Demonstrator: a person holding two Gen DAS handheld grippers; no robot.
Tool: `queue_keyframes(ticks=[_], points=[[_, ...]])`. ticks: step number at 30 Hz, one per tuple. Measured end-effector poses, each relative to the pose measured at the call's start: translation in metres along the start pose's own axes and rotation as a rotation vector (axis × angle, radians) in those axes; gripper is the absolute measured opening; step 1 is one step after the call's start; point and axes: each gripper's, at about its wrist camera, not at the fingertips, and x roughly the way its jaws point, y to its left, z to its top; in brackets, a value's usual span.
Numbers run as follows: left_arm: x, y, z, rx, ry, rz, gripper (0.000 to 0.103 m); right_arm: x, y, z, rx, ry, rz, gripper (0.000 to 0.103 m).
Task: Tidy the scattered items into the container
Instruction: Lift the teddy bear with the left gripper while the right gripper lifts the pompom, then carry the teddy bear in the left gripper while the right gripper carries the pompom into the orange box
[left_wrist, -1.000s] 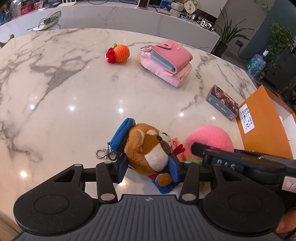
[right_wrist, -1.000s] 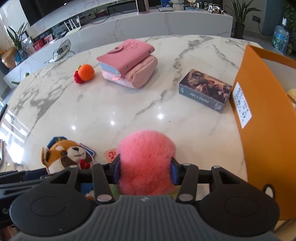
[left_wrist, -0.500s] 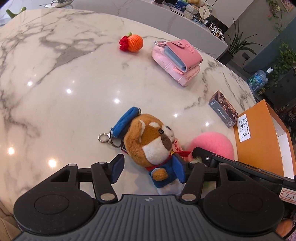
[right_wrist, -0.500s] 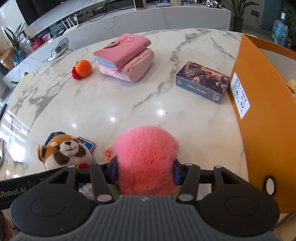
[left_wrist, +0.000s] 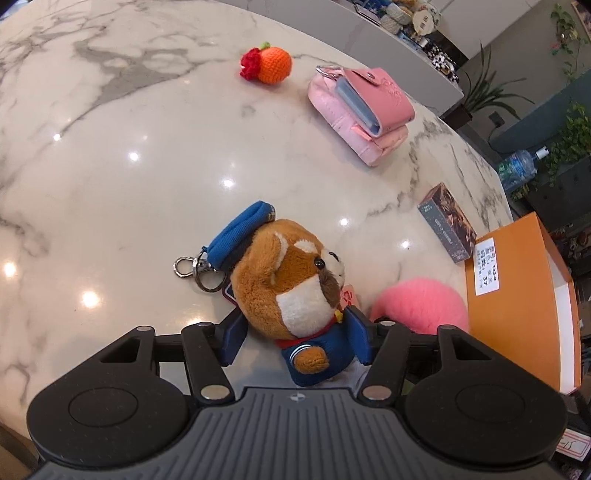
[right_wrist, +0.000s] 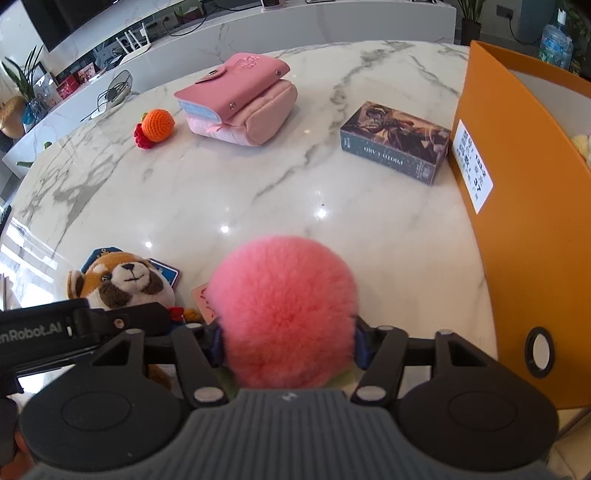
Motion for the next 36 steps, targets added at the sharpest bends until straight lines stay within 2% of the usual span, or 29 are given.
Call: queue_keyframes(ticks=[3, 6, 15, 28, 36], points=[[-0.001, -0.004, -0.001, 0.04, -0.01, 0.008, 0.059, 0.001, 0.003, 0.001, -0.021, -0.005, -0.005, 0.051], [-0.004, -0.007, -0.002, 0.067, -0.019, 0.017, 0.056, 0.0, 0.006, 0.002, -0.041, -0.01, -0.011, 0.049], [-0.024, -0.015, -0.008, 0.116, -0.066, 0.036, 0.051, -0.02, 0.007, 0.004, -0.072, -0.082, -0.037, 0.047], [-0.078, -0.032, -0.008, 0.152, -0.2, 0.019, 0.051, -0.083, -0.001, 0.005, -0.11, -0.245, -0.037, 0.047], [-0.098, -0.063, -0.016, 0.235, -0.242, -0.009, 0.051, -0.124, -0.011, 0.007, -0.111, -0.32, -0.018, 0.047]])
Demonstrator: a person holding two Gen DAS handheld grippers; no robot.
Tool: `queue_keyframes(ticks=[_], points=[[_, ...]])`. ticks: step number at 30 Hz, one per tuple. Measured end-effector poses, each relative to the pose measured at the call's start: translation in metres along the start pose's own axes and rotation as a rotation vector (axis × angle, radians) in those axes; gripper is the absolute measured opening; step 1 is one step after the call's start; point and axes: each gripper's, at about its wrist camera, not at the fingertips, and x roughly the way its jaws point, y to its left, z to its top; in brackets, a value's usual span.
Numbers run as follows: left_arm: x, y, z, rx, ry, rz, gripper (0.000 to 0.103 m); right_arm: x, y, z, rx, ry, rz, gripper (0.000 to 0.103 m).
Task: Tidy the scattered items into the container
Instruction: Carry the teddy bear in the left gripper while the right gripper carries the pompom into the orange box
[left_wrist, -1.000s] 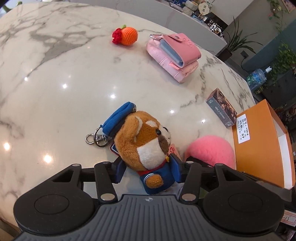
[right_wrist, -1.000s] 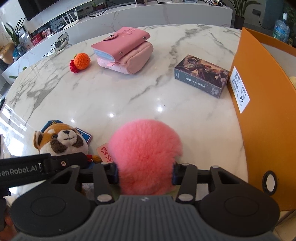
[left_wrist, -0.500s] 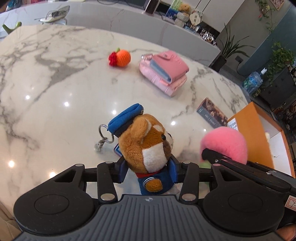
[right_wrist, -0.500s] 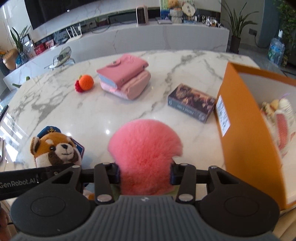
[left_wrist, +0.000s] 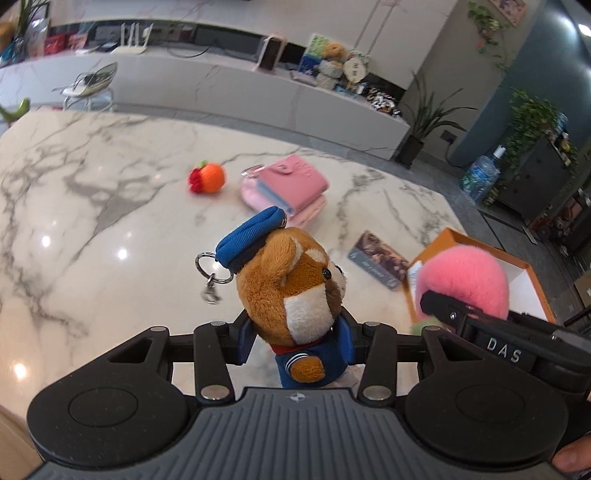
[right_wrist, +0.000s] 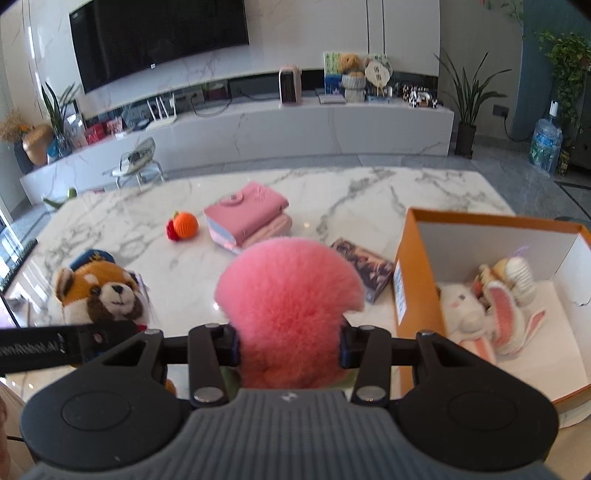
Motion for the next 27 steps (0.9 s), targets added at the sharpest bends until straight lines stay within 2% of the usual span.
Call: queue_keyframes(ticks=[6, 13, 27], points=[[-0.007, -0.031, 0.003, 0.071, -0.025, -0.029, 0.051, -0.027, -0.013, 0.01, 0.009, -0.052, 0.009, 0.047], [-0.004, -0.072, 0.006, 0.149, -0.036, -0.073, 0.051, -0.055, -0.042, 0.016, 0.045, -0.113, -0.021, 0.047], [0.027, -0.171, 0.017, 0.304, -0.035, -0.177, 0.051, -0.093, -0.139, 0.032, 0.131, -0.188, -0.183, 0.047]])
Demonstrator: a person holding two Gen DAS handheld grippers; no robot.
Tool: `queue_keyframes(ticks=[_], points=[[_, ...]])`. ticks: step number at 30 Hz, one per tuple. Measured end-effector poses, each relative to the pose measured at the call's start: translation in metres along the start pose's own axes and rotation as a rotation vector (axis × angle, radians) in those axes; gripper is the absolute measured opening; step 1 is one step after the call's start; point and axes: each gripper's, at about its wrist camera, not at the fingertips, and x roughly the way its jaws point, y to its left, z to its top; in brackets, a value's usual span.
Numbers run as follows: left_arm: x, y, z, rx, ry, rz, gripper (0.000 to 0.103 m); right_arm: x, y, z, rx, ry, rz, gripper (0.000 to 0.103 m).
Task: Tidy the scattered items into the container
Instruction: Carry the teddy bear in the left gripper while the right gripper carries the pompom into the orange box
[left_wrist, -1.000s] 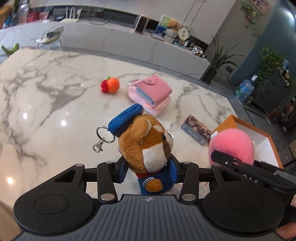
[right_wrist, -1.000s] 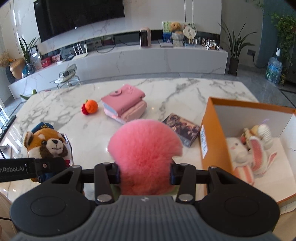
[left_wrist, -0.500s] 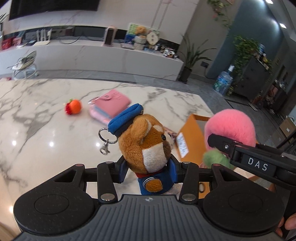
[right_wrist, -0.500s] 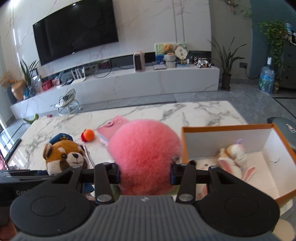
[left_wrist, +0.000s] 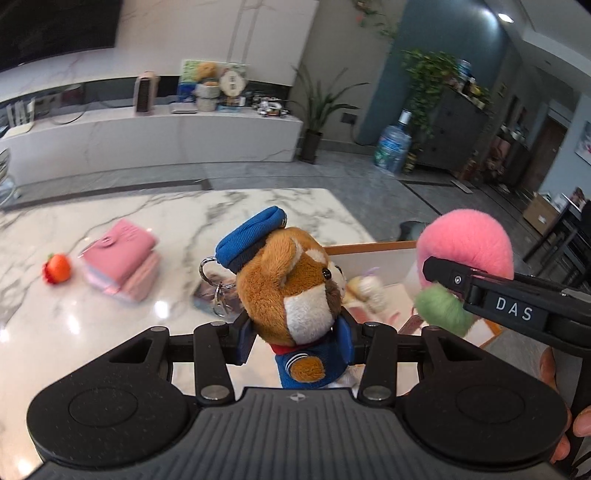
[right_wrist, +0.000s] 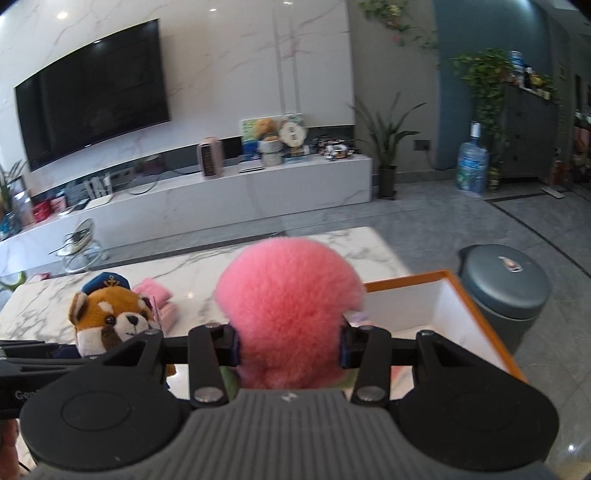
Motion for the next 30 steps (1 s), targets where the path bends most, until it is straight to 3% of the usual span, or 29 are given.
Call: queue_keyframes(ticks=[16, 30], points=[[0.077, -0.075, 0.013, 0.115, 0.092, -0.095, 0.051, 0.035, -0.099, 0.004, 0.064, 0.043, -0.141, 0.047], [0.138, -0.113, 0.008, 0.208, 0.17, -0.152, 0.051, 0.08, -0.145, -0.025, 0.127, 0.132, -0.2, 0.047]])
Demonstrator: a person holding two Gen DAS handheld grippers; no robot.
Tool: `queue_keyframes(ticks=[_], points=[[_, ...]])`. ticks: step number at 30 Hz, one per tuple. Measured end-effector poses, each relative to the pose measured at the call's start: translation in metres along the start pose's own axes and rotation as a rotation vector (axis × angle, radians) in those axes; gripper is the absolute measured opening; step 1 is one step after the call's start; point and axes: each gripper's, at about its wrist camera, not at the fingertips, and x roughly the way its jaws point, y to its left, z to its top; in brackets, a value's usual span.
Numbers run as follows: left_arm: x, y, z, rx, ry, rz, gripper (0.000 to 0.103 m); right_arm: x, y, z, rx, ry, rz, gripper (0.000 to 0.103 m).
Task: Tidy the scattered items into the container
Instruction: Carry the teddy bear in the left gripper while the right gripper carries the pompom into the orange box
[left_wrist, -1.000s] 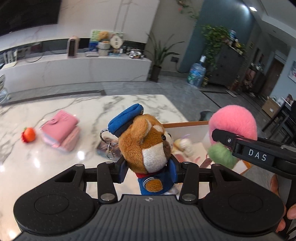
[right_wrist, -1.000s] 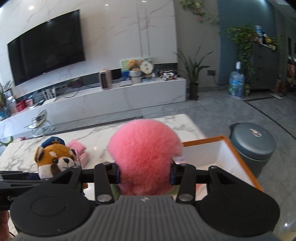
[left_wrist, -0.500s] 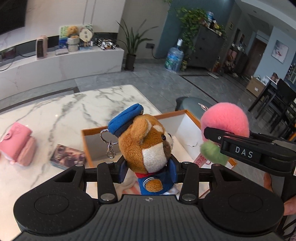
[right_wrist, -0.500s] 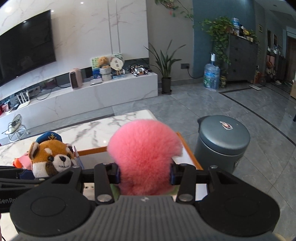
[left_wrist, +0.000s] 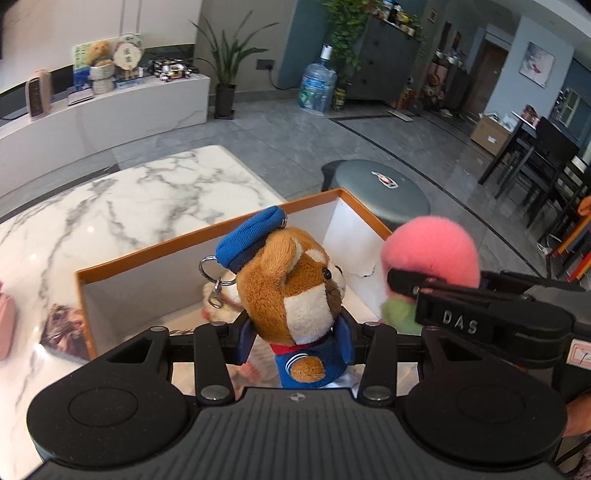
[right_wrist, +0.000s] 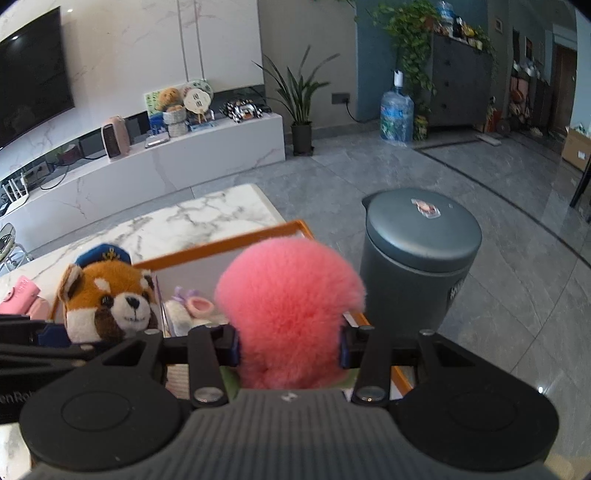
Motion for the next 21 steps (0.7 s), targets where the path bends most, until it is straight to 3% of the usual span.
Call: queue_keyframes(ticks=[8, 14, 21], points=[[0.028, -0.008, 0.009, 0.031, 0.04, -0.012, 0.051, 0.027, -0.013, -0.008, 0.044, 0.07, 0.029, 0.047], [0.039, -0.009, 0.022, 0.062, 0.027, -0.029, 0.051, 0.045, -0.012, -0.01, 0.033, 0.12, 0.032, 0.047], [0.061, -0.014, 0.026, 0.106, 0.08, -0.028, 0.051, 0.053, -0.01, -0.011, -0.018, 0.121, 0.027, 0.048]])
